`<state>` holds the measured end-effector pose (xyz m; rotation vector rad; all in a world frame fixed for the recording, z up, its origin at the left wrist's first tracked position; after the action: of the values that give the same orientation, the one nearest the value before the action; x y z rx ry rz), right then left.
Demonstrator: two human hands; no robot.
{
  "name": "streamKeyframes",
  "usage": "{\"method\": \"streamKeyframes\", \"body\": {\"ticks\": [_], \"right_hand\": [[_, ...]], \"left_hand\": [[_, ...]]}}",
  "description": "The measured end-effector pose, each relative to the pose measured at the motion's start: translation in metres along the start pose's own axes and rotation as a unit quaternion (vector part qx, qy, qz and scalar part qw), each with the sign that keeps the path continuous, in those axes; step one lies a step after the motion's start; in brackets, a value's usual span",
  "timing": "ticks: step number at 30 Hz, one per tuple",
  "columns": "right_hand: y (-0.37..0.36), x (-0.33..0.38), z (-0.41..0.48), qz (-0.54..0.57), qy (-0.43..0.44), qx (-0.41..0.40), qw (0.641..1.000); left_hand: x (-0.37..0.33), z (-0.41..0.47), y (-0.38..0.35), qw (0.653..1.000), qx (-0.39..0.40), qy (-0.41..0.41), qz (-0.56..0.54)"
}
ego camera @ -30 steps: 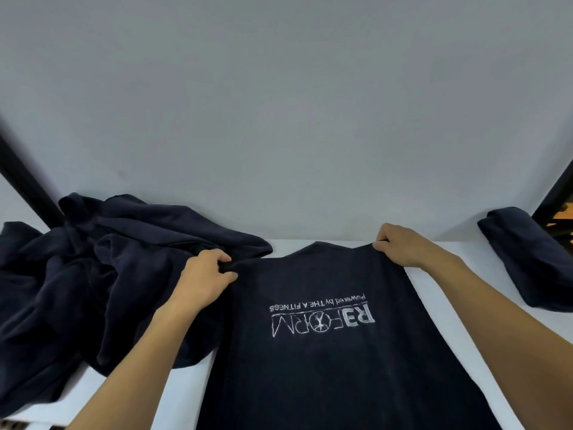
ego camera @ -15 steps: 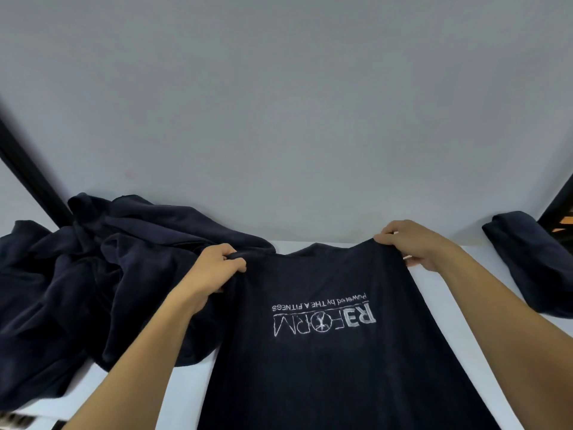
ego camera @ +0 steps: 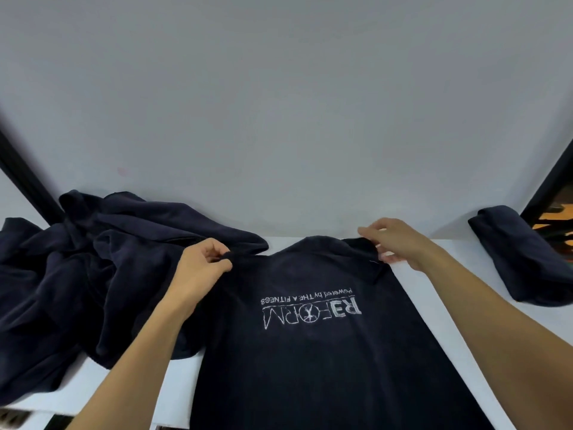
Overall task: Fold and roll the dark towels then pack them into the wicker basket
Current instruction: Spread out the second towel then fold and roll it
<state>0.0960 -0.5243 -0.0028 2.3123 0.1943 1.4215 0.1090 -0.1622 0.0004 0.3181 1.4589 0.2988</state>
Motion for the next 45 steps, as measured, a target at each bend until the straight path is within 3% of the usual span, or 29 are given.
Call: {"method": "streamKeyframes", "body": {"ticks": [4,6,9,11,13,15,20,22,26,27,29,34,39,43,45], "right_hand": [[-0.014,0.009,0.010,-0.173,0.086,-0.045,0.980],[-0.011,0.013,0.011,-0.235,0.126,-0.119,0.956],[-0.002,0.023,-0.003,-0.209,0.201,-0.189,0.938],[-0.006,0.026,-0.017,-0.172,0.244,-0.108,0.948],[-0.016,0.022,-0.027,-0.241,0.255,-0.015,0.936],[-0.021,0.010,-0.026,-0.345,0.236,0.029,0.908],[-0.014,-0.006,-0.020,-0.469,0.232,-0.003,0.852],[-0.011,-0.004,-0.021,-0.426,0.247,-0.025,0.870],[0.004,0.006,-0.016,-0.123,0.163,-0.009,0.979],[0.005,0.007,-0.012,-0.076,0.133,0.008,0.988],[0.005,0.009,0.000,-0.091,0.111,0.008,0.990],[-0.008,0.013,0.038,-0.267,0.110,-0.103,0.952],[-0.017,0.011,0.052,-0.368,0.106,-0.199,0.902],[-0.024,0.012,0.054,-0.440,0.059,-0.182,0.878],[-0.026,0.013,0.056,-0.441,0.032,-0.149,0.884]], "left_hand": [[-0.007,-0.002,-0.003,0.993,-0.011,-0.012,0.118],[-0.011,-0.001,0.000,0.987,-0.017,-0.021,0.157],[-0.014,0.001,0.007,0.977,-0.022,-0.023,0.210],[-0.014,0.002,0.008,0.974,-0.019,-0.019,0.226],[-0.014,0.003,0.008,0.976,-0.013,-0.017,0.217],[-0.015,0.002,0.007,0.977,-0.007,-0.022,0.212],[-0.012,0.011,0.007,0.989,-0.006,0.006,0.146],[-0.006,0.014,0.006,0.998,0.000,0.057,0.035],[0.012,0.014,-0.003,0.975,0.048,0.179,-0.120],[0.013,0.015,-0.005,0.970,0.054,0.191,-0.140],[0.014,0.017,-0.005,0.968,0.050,0.203,-0.137],[0.018,0.024,-0.003,0.985,0.023,0.171,-0.023],[0.009,0.022,-0.005,0.969,-0.023,0.059,0.239],[0.007,0.019,-0.001,0.939,-0.010,0.059,0.337],[0.004,0.018,-0.005,0.924,0.015,0.071,0.376]]}}
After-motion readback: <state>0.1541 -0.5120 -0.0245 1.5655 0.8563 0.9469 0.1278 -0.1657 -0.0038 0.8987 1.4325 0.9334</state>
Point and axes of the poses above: each hand's wrist, its own z-axis towards the middle knuckle, its own y-axis out of the back of the hand, x = y × z, the point moved 3 cm from there along z, towards the middle knuckle, and after that the axes turned 4 degrees about -y, right-handed, at the moved point
